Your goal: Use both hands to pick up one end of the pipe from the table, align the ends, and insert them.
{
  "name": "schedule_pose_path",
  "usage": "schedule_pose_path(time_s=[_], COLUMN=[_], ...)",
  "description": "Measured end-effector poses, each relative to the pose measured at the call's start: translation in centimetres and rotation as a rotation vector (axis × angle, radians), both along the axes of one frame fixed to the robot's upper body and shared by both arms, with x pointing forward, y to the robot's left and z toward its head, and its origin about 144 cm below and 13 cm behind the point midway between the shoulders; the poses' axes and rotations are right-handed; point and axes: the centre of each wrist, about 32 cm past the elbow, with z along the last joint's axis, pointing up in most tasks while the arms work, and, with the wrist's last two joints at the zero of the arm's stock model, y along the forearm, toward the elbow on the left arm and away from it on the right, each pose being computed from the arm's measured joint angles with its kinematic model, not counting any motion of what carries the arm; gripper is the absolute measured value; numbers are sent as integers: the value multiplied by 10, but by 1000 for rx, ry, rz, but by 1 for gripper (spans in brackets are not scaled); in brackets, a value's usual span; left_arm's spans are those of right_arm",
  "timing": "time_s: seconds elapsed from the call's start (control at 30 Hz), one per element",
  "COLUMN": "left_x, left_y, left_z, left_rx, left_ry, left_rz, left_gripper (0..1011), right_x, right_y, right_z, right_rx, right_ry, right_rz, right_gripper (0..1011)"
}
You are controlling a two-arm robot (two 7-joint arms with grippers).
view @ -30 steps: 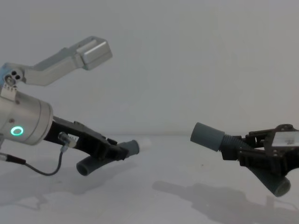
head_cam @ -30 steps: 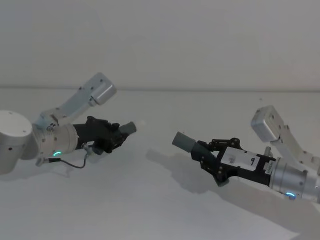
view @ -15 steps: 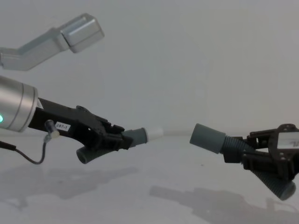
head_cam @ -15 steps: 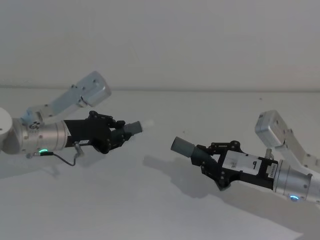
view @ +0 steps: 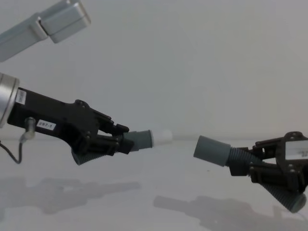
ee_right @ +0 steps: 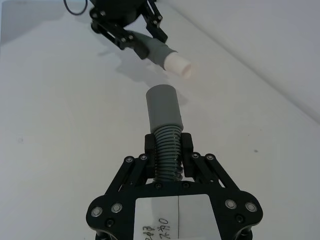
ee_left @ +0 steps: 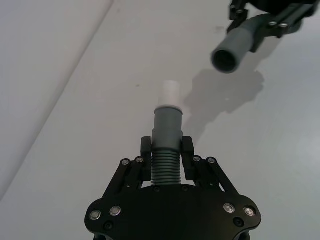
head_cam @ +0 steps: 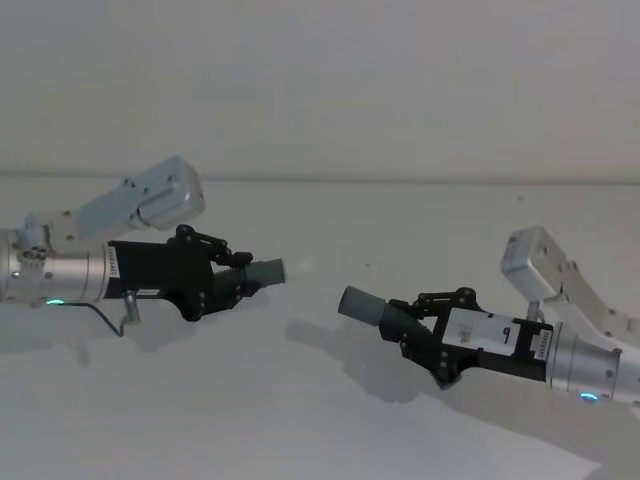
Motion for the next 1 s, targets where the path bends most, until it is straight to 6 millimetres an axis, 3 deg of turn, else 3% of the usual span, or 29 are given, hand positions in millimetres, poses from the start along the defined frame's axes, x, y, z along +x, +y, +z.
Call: schedule_pose_path(time_s=[1.0], left_x=[-2], left_y=[9], left_z=[8], left_rx=[42], left_ry=[-28], left_rz=[-139], left_gripper=[342], right_x=[8], right_y=[8], right_z=[1], right_rx=[-68], right_ry=[27], right_rz=[3], right_gripper=[284])
